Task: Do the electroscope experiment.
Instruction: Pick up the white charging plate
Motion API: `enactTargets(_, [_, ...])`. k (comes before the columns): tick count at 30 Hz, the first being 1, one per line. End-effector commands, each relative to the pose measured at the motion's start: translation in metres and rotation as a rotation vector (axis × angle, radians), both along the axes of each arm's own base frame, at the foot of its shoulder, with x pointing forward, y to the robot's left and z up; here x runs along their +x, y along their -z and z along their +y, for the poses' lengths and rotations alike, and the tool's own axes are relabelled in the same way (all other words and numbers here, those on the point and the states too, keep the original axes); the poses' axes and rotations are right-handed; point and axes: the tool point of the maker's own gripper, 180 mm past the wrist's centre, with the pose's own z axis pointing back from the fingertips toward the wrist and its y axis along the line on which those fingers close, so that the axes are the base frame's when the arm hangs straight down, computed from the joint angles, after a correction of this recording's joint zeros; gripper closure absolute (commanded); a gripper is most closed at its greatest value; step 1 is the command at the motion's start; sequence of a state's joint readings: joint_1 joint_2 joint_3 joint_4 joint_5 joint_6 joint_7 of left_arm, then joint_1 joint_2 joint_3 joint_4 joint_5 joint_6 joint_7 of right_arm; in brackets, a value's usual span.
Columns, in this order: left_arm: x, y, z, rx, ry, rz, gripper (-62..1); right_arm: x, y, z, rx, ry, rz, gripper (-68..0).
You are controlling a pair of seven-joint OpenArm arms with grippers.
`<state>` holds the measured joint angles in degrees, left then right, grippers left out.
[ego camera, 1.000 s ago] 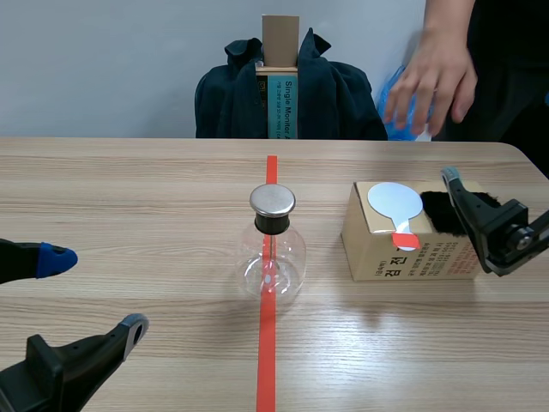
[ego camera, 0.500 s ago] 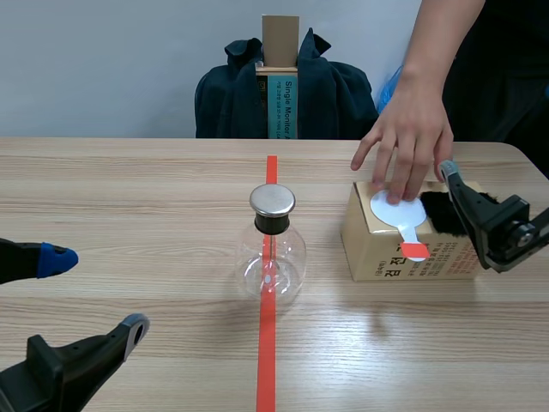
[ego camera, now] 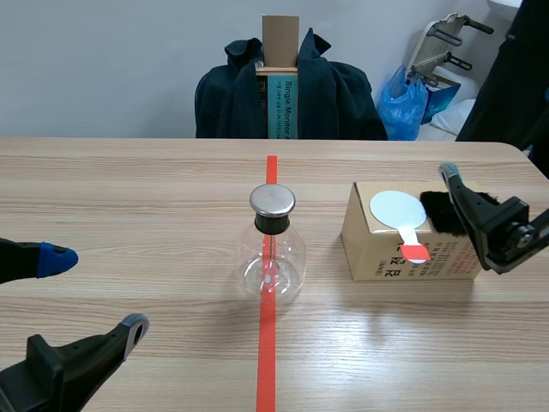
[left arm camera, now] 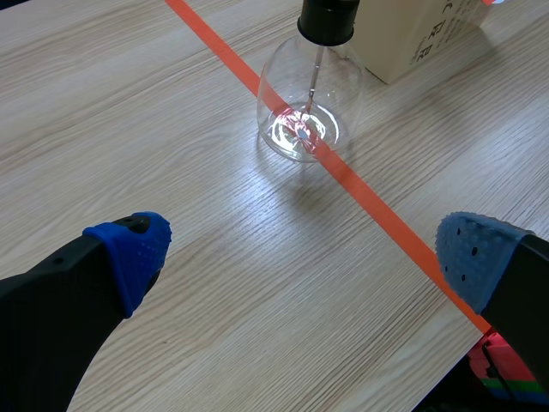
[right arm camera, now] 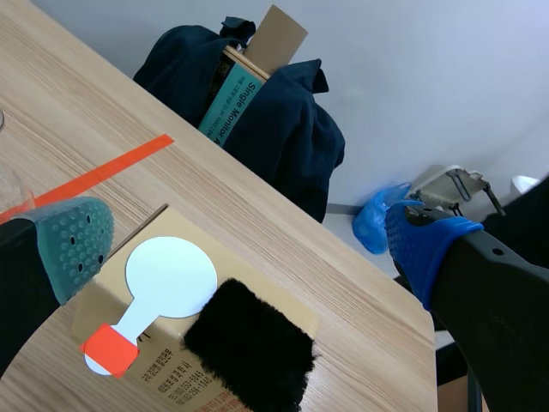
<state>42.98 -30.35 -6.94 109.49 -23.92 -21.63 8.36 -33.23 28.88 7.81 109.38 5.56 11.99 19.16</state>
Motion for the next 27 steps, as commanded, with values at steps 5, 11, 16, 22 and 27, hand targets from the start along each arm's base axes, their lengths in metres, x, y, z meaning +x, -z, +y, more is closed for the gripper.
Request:
enactTargets(5, [0.0015, -0.0075, -0.0040, -0.022, 0.006, -0.021, -62.3, 0.0017, 0.0033, -0.0079, -0.004, 0.052, 0.029, -67.9])
enactTargets(11, [0.0015, -0.0075, -0.0040, -0.022, 0.006, -0.021, -62.3, 0.0024, 0.0015, -0.0077, 0.008, 0.057, 0.020, -67.9])
enactTargets(16, [0.0015, -0.0075, -0.0040, -0.022, 0.006, -0.021, -62.3, 0.0026, 0.0010, -0.0085, 0.006, 0.060, 0.018, -67.9])
enactTargets(22, [0.0015, -0.0075, -0.0040, -0.022, 0.006, -0.021, -62.3, 0.0043, -0.0016, -0.0132, -0.004, 0.088, -0.001, -67.9])
enactTargets(27, [0.0015, -0.0075, -0.0040, -0.022, 0.006, -0.021, -62.3, 0.0042, -0.0011, -0.0133, -0.004, 0.088, 0.001, -67.9])
